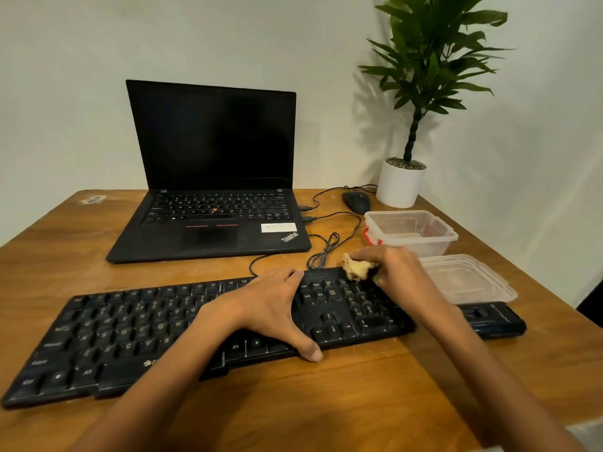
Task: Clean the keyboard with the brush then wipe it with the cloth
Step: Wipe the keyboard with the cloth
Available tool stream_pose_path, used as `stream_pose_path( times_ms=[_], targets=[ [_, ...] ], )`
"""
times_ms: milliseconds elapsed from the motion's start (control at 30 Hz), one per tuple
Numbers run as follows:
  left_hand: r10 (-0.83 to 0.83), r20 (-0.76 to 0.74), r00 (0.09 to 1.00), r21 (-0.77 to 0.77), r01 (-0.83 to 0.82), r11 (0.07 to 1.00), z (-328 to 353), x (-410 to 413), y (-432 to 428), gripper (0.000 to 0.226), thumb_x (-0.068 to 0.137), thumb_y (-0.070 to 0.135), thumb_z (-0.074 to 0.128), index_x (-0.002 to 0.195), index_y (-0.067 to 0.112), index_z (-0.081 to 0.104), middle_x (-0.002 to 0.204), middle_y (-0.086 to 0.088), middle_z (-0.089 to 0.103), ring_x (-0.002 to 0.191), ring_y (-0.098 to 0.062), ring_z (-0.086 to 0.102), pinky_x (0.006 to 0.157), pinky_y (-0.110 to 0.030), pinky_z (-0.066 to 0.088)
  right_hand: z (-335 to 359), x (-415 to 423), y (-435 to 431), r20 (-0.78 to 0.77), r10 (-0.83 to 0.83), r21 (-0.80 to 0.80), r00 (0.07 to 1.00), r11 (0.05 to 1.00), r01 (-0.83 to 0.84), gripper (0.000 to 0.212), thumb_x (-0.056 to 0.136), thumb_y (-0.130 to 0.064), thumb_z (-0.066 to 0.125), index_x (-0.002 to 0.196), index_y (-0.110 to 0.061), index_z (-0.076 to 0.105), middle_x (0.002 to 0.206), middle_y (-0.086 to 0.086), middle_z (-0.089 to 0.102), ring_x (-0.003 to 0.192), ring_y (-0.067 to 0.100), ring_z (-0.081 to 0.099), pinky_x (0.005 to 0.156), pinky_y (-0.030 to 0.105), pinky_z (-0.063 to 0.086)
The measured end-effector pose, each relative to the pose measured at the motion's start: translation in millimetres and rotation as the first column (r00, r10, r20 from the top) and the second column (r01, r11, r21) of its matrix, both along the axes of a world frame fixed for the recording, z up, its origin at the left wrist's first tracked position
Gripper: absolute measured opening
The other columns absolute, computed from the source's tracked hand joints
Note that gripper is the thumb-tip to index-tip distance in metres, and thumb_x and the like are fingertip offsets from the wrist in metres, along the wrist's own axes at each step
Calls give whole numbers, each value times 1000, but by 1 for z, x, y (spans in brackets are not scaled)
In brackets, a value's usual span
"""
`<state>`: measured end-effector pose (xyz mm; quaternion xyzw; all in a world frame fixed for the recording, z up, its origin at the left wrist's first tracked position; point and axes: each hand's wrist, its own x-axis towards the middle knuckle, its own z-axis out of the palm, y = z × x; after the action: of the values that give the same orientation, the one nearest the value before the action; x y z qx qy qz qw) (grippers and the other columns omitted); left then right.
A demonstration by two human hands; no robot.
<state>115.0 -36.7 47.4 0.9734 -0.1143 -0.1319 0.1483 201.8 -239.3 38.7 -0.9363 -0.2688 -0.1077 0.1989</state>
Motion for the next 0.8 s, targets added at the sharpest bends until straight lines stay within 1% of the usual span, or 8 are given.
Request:
stream_pose_path(
  times_ms=[133,267,400,500,567,667,733,800],
  targets=[
    [0,5,1000,7,0,1000,-2,-1,2,124,60,65,71,147,15,-1,152,7,5,140,-16,7,115,-32,12,-2,-7,-7,-63,-9,-31,998,999,7,49,78,6,59,115,-26,62,123,3,61,112,19,56,97,36,45],
    [-7,20,1000,30,7,1000,-3,0,1,123,59,66,70,147,15,1,152,6,8,139,-17,9,115,-32,14,19,-19,-27,-240,42,-45,970,998,-54,46,77,8,59,109,-25,66,117,-3,63,106,13,57,91,30,48],
    [-21,31,999,42,20,999,-4,-1,0,123,60,67,69,147,13,1,152,6,6,139,-17,8,114,-31,12,16,-21,-13,-179,38,79,983,997,-24,51,82,5,56,120,-29,57,116,1,64,89,5,59,73,18,50],
    [-13,30,999,43,12,999,-4,-1,1,124,59,68,69,147,13,0,153,7,4,139,-17,7,115,-32,11,3,-46,1,-57,40,-111,998,993,-46,57,84,2,51,127,-36,50,128,-4,57,108,11,55,90,24,46],
    [-17,34,999,47,15,999,-5,0,1,125,59,69,68,147,13,1,153,7,5,139,-18,8,116,-33,12,6,-62,-4,-52,65,-167,997,983,-73,57,83,1,51,124,-39,52,127,-8,57,111,11,53,93,27,44],
    [-25,43,999,52,23,998,-5,0,1,123,60,69,68,147,12,2,152,6,7,139,-18,9,115,-33,14,24,-56,-17,-250,92,-33,964,994,-103,51,84,3,52,119,-33,57,120,-10,59,100,1,53,81,16,46],
    [-30,43,999,47,28,998,-4,-1,1,121,61,68,68,147,12,3,152,6,7,138,-18,9,115,-33,15,31,-40,-14,-184,71,57,980,996,-62,50,83,3,53,121,-29,56,120,-5,61,100,4,55,80,15,44],
    [-30,46,999,45,28,999,-4,-1,1,120,61,67,68,147,13,5,151,6,9,137,-18,11,114,-32,15,28,-36,2,-168,88,70,982,995,-77,50,85,0,54,125,-29,52,126,-3,57,102,8,55,84,19,45]
  ],
)
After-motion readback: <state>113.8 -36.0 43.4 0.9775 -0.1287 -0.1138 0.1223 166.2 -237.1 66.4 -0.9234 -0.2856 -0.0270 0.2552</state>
